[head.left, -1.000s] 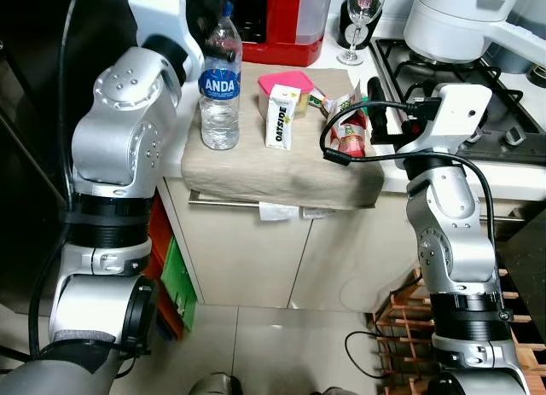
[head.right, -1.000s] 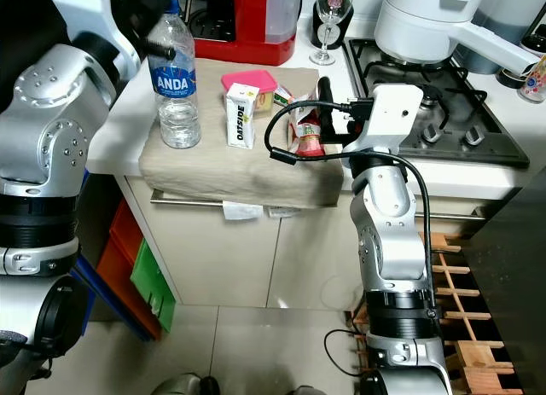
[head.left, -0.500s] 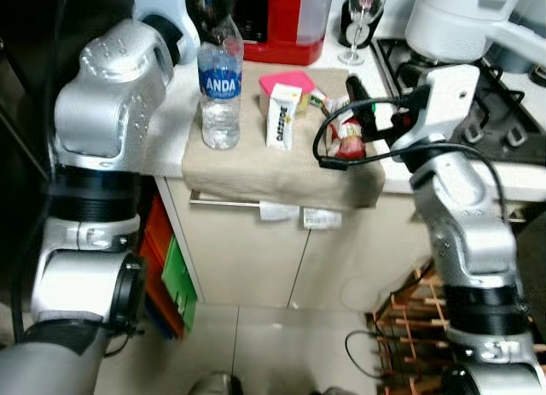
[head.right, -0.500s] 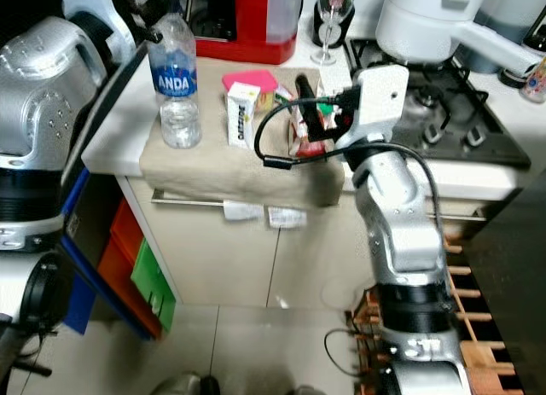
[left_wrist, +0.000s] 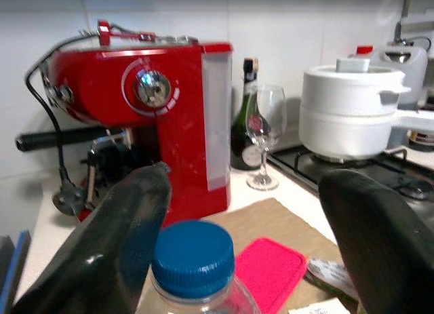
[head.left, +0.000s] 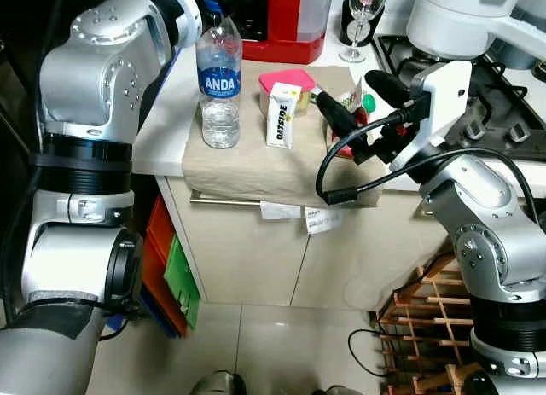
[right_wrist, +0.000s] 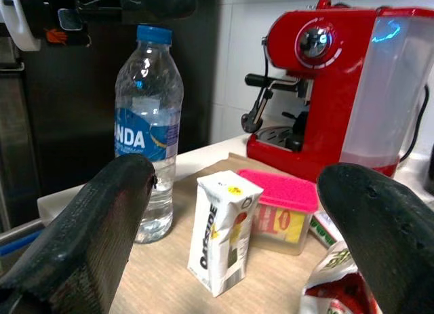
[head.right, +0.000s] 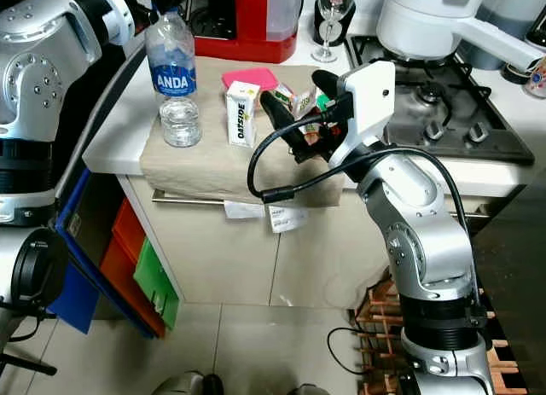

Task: Restocking fridge

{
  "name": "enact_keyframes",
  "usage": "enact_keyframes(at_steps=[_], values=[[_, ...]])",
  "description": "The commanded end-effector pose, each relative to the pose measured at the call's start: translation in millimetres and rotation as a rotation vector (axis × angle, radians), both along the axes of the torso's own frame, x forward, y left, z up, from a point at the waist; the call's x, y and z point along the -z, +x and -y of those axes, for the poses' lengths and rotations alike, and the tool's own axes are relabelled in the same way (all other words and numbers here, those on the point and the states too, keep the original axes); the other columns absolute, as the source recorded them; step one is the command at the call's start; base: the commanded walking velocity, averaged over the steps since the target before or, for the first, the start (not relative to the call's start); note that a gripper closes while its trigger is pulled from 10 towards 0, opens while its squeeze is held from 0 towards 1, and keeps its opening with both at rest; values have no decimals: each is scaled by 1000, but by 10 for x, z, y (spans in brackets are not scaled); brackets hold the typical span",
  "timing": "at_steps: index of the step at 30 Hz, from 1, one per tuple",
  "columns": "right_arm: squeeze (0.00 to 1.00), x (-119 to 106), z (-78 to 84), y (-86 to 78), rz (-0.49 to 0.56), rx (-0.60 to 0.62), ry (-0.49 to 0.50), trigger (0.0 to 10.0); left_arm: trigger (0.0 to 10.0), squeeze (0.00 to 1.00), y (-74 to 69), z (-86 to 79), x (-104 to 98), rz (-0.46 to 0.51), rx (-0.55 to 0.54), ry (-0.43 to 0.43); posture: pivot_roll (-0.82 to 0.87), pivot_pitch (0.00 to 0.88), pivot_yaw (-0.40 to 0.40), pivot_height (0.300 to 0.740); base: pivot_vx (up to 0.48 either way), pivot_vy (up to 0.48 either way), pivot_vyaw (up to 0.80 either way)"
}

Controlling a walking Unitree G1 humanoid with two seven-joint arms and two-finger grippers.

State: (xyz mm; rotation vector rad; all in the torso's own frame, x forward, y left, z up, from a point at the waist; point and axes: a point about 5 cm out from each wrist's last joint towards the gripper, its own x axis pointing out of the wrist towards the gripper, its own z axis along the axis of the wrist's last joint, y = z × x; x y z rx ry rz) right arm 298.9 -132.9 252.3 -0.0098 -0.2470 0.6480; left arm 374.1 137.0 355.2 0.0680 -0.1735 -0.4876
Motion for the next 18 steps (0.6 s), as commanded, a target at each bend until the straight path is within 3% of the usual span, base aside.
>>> enact_keyframes(at_steps=[1,16,17,18], values=[[114,-21,-68,-63,0,-49,-1,10000,10000,1000,1,-30,-58,4,2,4,-64,64,30,740,0,0,0],[106,20,-162,-110,-43,-109,8,10000,10000,1000,13,-65,125,-70,22,40,-61,74,27,740,0,0,0],[102,19,-163,-109,-47,-112,14,10000,10000,0,15,-55,180,-95,32,34,-61,74,27,740,0,0,0],[102,19,-163,-109,-47,-112,14,10000,10000,0,15,-55,180,-95,32,34,-61,74,27,740,0,0,0]])
